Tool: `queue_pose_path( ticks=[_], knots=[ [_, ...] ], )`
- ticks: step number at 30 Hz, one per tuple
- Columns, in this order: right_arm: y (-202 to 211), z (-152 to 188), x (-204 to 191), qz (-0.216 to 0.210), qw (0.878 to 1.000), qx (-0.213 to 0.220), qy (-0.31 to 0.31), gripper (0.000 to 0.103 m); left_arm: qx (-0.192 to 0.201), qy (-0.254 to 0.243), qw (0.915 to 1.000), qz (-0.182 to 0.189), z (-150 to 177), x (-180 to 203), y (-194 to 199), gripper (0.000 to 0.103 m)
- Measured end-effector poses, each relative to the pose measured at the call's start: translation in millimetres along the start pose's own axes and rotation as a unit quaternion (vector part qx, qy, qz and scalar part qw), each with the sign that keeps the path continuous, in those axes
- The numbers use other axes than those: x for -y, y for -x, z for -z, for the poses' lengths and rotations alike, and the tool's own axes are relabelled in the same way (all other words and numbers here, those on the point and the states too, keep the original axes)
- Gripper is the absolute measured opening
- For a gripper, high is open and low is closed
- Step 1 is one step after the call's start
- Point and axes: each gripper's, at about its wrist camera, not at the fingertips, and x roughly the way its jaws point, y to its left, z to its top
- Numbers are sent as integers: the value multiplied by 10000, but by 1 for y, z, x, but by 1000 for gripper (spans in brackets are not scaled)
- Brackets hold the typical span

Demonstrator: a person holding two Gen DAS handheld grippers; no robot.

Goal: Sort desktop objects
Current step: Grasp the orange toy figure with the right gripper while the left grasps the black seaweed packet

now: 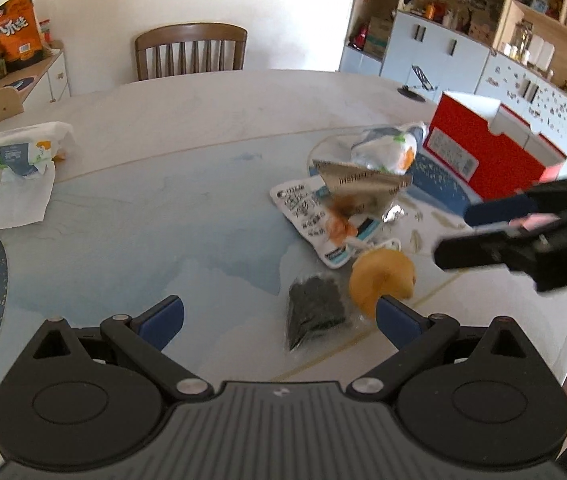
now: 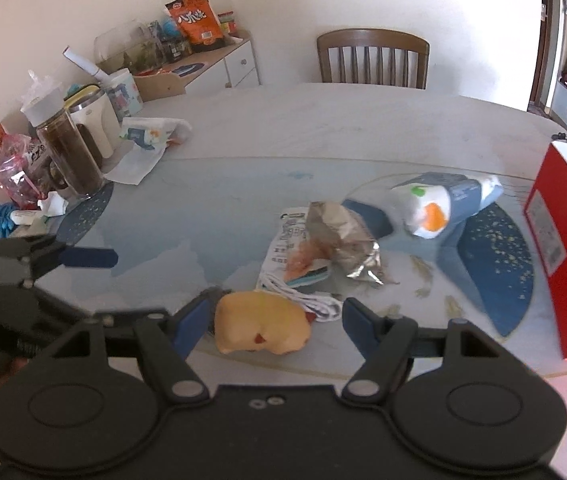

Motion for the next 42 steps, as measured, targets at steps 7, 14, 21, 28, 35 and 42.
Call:
queue_pose_path(
  ticks=[7,14,21,28,35,42],
  knots=[
    [-31,-12,-13,181,9997,-2,-176,73,-146,-57,9999,-19,12,-1,-5,103],
    [-61,-12,-20,606,9979,-188,-164,73,-190,-111,9998,-10,14,0,-12,103],
    [-49,8,-6,654,9967,-454,-127,73,-184,-131,9997,130,11,3,-20,103],
    [-37,29,19,739,9929,-799,-486,73,-122,-409,9987,276,5,16,-32,103],
    [-32,42,26,654,9864,-1134,-990,73,-121,-502,9979,379,-2,17,-47,102],
    [-28,58,33,679,9798,-1427,-1224,73,-130,-597,9967,530,-3,21,-54,100]
  ],
)
